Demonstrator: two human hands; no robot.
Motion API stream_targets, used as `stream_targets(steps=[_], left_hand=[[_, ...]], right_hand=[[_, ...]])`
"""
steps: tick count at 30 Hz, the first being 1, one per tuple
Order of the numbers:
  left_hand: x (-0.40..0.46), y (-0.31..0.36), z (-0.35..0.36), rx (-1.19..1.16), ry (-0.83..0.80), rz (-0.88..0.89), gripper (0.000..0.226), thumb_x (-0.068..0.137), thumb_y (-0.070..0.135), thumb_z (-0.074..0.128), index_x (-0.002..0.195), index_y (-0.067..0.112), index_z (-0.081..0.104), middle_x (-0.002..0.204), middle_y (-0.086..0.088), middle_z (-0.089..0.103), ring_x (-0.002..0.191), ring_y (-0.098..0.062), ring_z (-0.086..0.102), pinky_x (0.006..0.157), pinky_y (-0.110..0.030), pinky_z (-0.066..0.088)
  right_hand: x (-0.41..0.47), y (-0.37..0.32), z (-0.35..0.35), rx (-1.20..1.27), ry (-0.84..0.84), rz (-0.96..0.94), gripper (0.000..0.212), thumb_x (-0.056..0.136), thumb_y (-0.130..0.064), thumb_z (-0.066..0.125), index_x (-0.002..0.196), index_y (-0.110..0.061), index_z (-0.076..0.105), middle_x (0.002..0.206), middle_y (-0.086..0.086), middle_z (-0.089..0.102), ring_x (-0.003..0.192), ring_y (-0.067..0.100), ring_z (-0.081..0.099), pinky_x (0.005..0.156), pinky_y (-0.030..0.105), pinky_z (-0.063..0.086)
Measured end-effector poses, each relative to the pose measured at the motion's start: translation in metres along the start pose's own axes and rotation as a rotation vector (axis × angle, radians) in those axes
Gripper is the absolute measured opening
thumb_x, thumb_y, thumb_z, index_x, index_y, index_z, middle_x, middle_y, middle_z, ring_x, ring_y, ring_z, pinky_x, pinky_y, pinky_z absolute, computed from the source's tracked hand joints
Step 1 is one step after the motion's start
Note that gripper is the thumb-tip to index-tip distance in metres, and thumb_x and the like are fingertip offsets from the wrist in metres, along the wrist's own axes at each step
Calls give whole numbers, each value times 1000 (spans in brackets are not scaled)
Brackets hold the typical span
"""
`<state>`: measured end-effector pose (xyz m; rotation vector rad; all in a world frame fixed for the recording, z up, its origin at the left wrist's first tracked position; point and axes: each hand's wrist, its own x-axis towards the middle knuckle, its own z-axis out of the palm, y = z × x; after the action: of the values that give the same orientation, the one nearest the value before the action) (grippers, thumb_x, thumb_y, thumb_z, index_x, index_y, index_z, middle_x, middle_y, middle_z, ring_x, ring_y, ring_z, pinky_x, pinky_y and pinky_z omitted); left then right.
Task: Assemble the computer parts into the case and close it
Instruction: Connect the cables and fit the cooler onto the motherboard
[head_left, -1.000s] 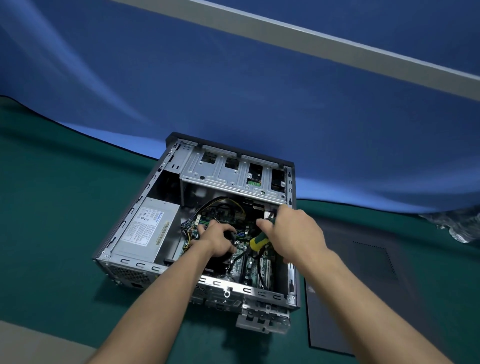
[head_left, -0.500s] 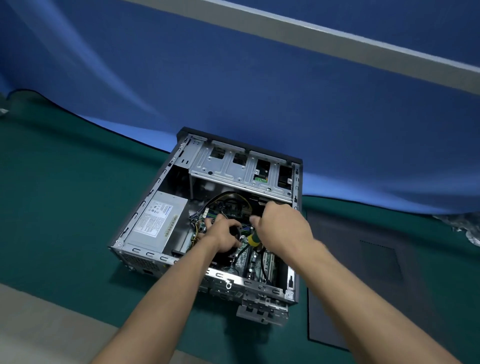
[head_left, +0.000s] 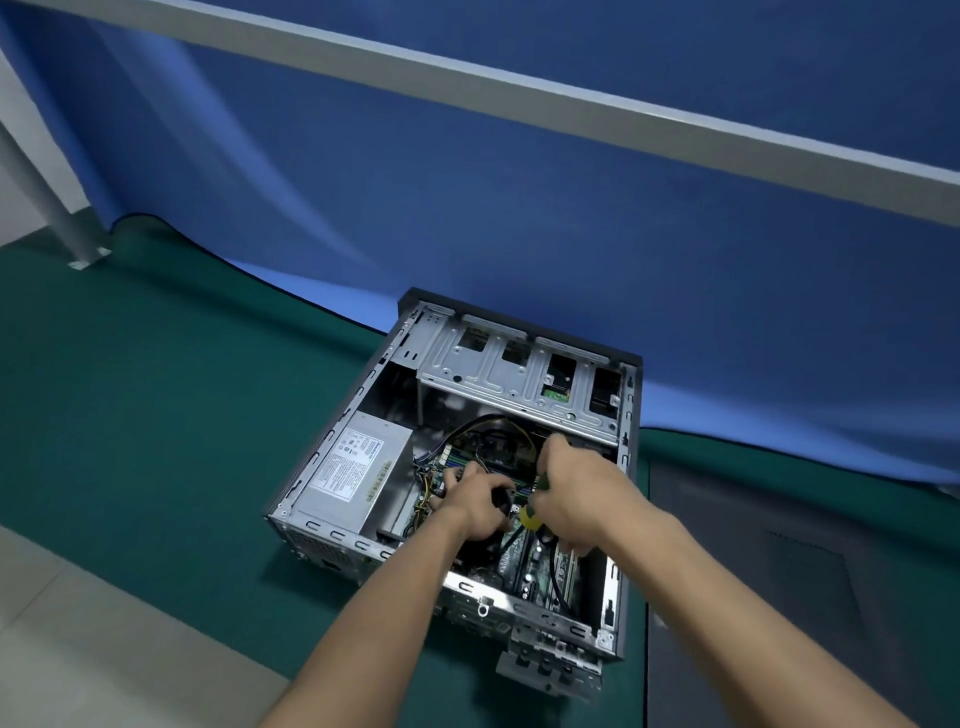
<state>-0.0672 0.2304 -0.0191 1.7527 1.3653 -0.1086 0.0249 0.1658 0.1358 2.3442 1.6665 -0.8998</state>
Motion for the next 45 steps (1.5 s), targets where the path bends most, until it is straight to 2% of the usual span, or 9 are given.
stream_targets(steps=[4,7,10,15,19,26,32,39,45], left_hand=[[5,-2,-2,-26,-19,-1,56,82,24,72,131,37,51,138,-3,31,134,-29,12,113,-53,15],[7,-5,-4,-34,-32,1,55,82,25,72,131,36,51,139,-4,30,134,-31,11,113,-52,16],[11,-5,-5,-27,-60,15,51,83,26,70,129,38,51,140,-3,28,135,-30,10,111,-51,17],[11,-9,-4,31,-98,44,48,86,29,67,129,38,48,142,-3,24,135,-31,8,106,-53,19],[14,-10,-4,59,-105,66,46,88,30,65,129,37,47,141,-4,24,133,-33,11,103,-51,23],[15,-10,-3,72,-94,69,47,88,26,62,130,37,45,143,-5,24,133,-33,11,104,-51,21],[10,-11,1,237,-12,84,55,88,22,56,138,36,36,149,-7,20,136,-37,12,112,-56,13],[9,-3,7,626,-1,65,59,95,43,43,147,29,19,156,-14,8,138,-53,-2,106,-69,11],[8,-1,8,825,-17,163,69,97,33,42,151,12,5,156,-21,4,144,-39,-3,112,-58,11]], right_hand=[[2,-3,-4,-143,138,79,30,102,-34,40,95,-9,54,104,12,66,93,29,64,65,29,43],[5,-4,-9,6,-55,111,27,97,-32,50,111,-10,43,108,11,61,91,27,64,74,36,53],[6,-3,-7,116,-6,141,25,93,-16,52,117,-10,44,104,11,62,89,29,65,75,39,56],[9,-9,-1,-112,155,221,37,97,-44,46,82,-11,49,97,10,66,78,27,57,63,30,42],[10,-1,-5,165,25,244,24,94,-29,57,104,-13,43,81,8,64,67,25,67,58,34,58],[8,4,-5,62,348,399,38,86,-40,55,61,-12,51,56,-2,52,51,15,48,47,23,33],[15,-7,-59,119,616,211,26,76,-36,56,63,-13,54,52,1,53,55,15,47,45,25,29],[43,-33,-41,134,548,22,24,77,-38,56,68,-16,57,49,-3,52,54,16,50,45,26,30],[70,-38,-22,78,480,-20,26,80,-37,56,70,-13,56,51,-3,51,49,14,45,43,25,29]])
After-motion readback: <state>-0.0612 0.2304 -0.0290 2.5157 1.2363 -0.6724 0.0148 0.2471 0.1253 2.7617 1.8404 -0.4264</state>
